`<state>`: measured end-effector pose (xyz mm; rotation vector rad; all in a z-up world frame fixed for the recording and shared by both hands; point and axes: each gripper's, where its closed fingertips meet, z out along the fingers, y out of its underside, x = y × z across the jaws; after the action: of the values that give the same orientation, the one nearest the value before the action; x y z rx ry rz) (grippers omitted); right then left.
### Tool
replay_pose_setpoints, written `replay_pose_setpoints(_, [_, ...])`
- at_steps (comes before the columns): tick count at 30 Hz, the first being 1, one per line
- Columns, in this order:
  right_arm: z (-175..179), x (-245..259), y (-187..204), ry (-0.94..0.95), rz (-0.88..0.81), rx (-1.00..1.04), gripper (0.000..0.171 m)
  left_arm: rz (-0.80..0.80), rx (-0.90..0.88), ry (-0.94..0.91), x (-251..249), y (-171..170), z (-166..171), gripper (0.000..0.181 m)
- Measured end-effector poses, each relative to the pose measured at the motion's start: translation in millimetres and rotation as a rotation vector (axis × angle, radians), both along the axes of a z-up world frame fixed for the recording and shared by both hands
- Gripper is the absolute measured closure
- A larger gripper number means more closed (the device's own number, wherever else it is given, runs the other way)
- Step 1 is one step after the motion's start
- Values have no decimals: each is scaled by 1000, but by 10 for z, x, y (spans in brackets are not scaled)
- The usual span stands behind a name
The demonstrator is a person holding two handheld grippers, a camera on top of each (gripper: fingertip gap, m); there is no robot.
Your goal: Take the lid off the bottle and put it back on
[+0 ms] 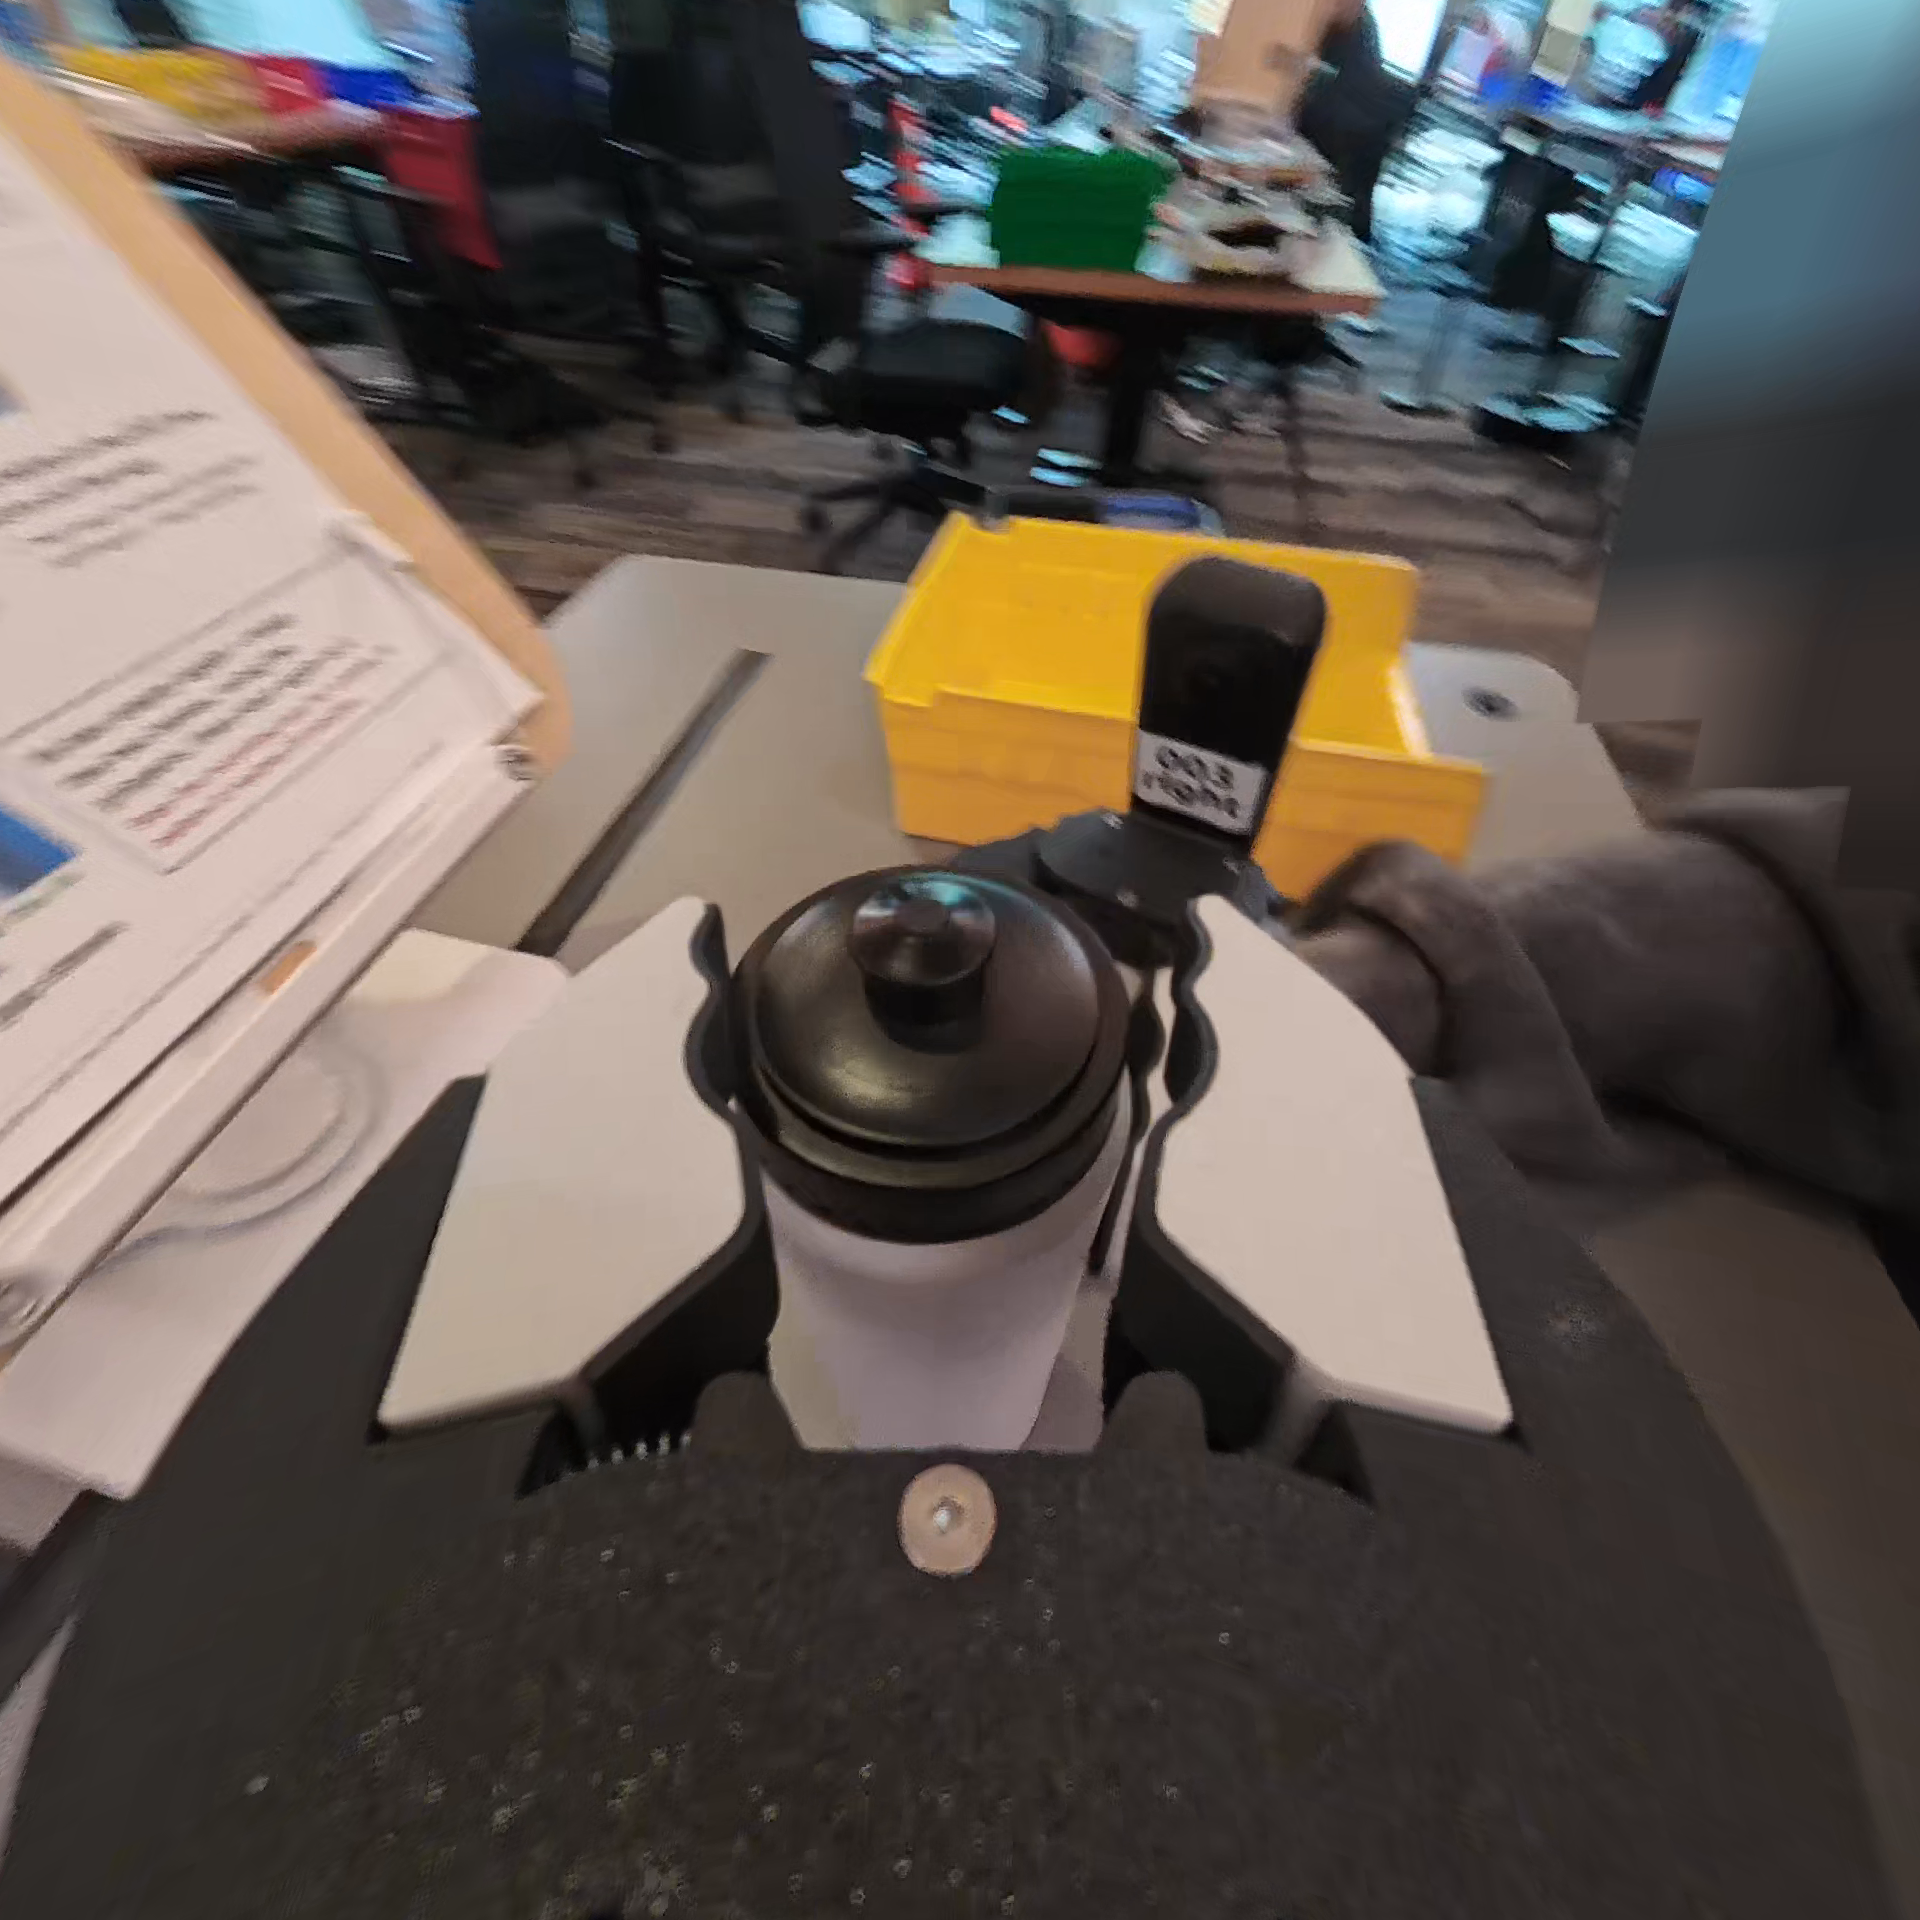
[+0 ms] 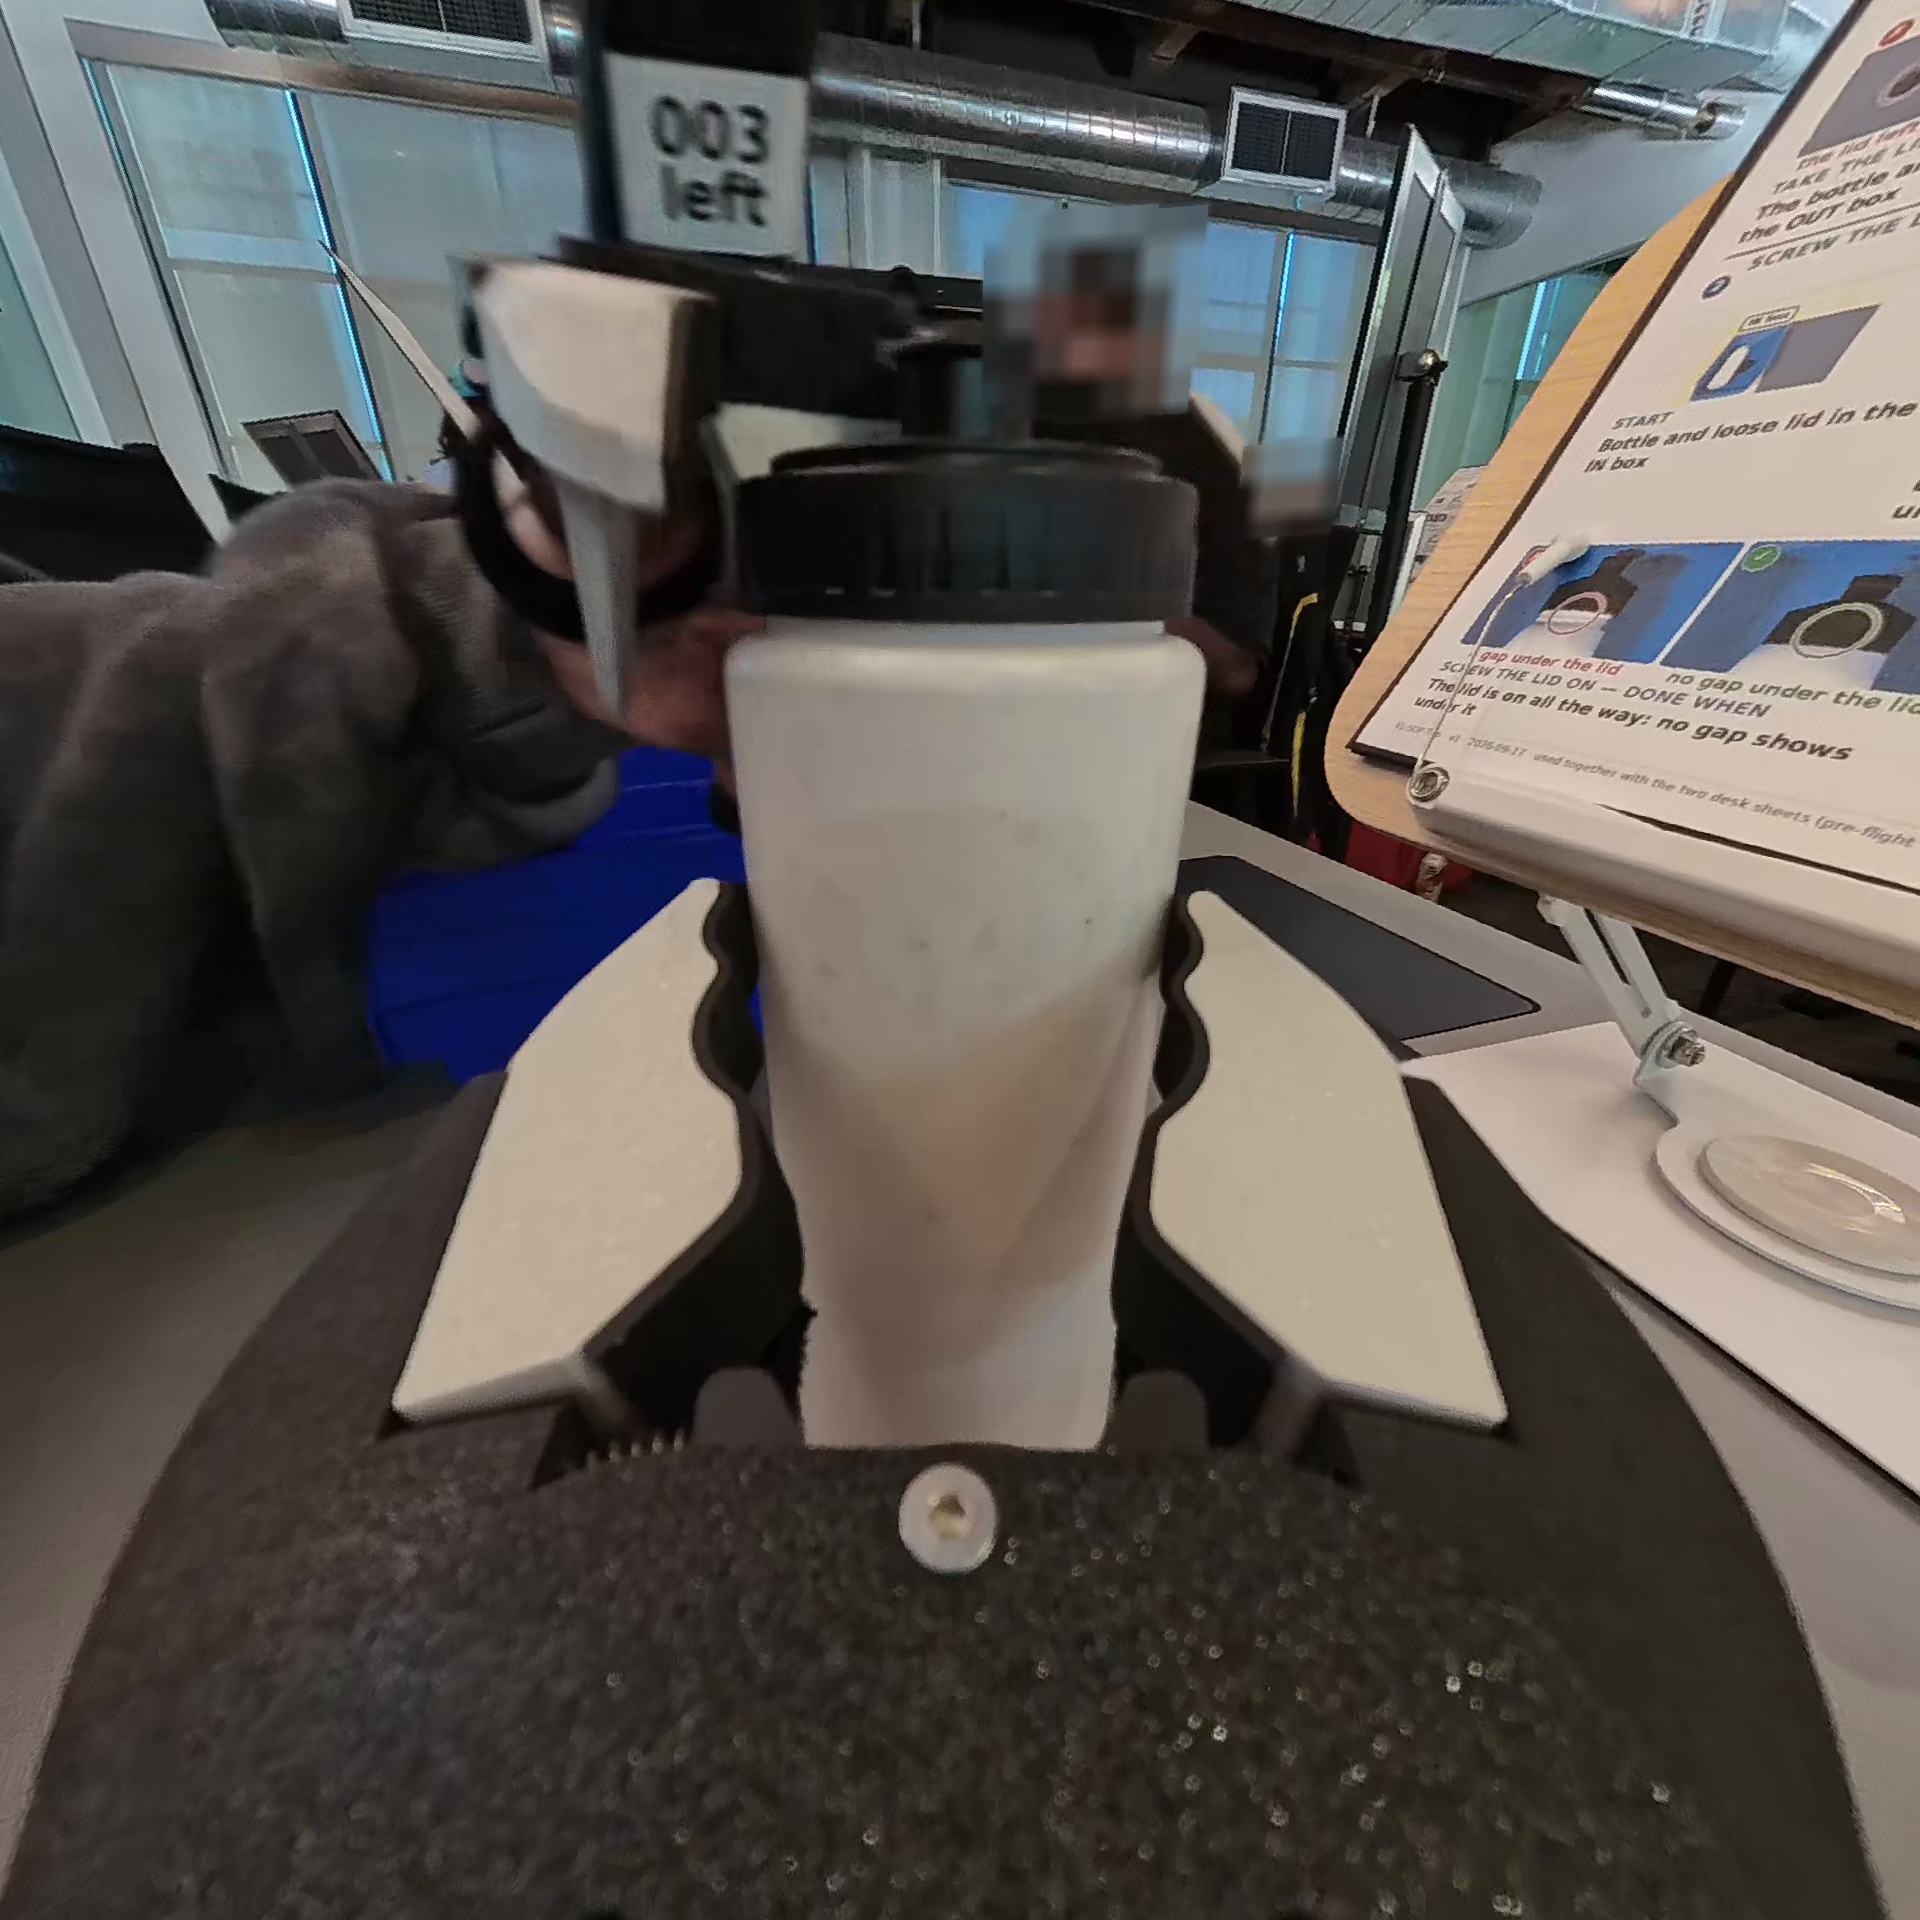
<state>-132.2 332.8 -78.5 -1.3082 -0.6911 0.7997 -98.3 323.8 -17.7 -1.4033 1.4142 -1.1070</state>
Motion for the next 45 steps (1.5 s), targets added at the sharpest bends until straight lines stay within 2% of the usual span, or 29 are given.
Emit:
replay_pose_setpoints(3, [1,-2,9,-1,-12,-2,96,368,-35,-76,-21,127,61,101])
replay_pose_setpoints(5, [-2,-11,7,-9,-14,0,96,523,-51,-112,-54,85,49,101])
replay_pose_setpoints(7, [-4,-25,0,-13,-18,1,96,636,-6,-139,-81,29,53,91])
replay_pose_setpoints(11, [-5,-40,-11,-17,-15,4,96,791,67,-121,-98,27,28,89])
replay_pose_setpoints(13, [-5,-41,-7,-18,-16,1,96,843,89,-104,-124,69,17,96])
replay_pose_setpoints(15, [-5,-42,-3,-17,-18,-2,96,859,97,-89,-130,93,10,97])
replay_pose_setpoints(18, [-5,-44,2,-18,-18,-4,96,890,137,-48,-193,152,-3,115])
replay_pose_setpoints(22, [-4,-48,10,-18,-19,-6,96,864,138,-34,-205,153,-13,115])
replay_pose_setpoints(27, [-6,-92,-4,-24,-3,-3,96,935,105,-57,-241,142,4,114])
replay_pose_setpoints(30, [-7,-101,-13,-29,-1,0,96,962,130,-51,-240,127,-3,110])
replay_pose_setpoints(33, [-6,-98,1,-25,-6,-6,96,1004,155,-20,-277,123,-27,96])
replay_pose_setpoints(38, [-6,-97,5,-22,-6,-10,96,1009,118,-10,-297,113,-104,98])
replay_pose_setpoints(40, [-6,-98,3,-20,-6,-10,96,1010,83,-19,-311,137,-115,110])
replay_pose_setpoints(45, [-5,-82,-3,-15,0,-13,96,903,33,3,-286,123,-121,112])
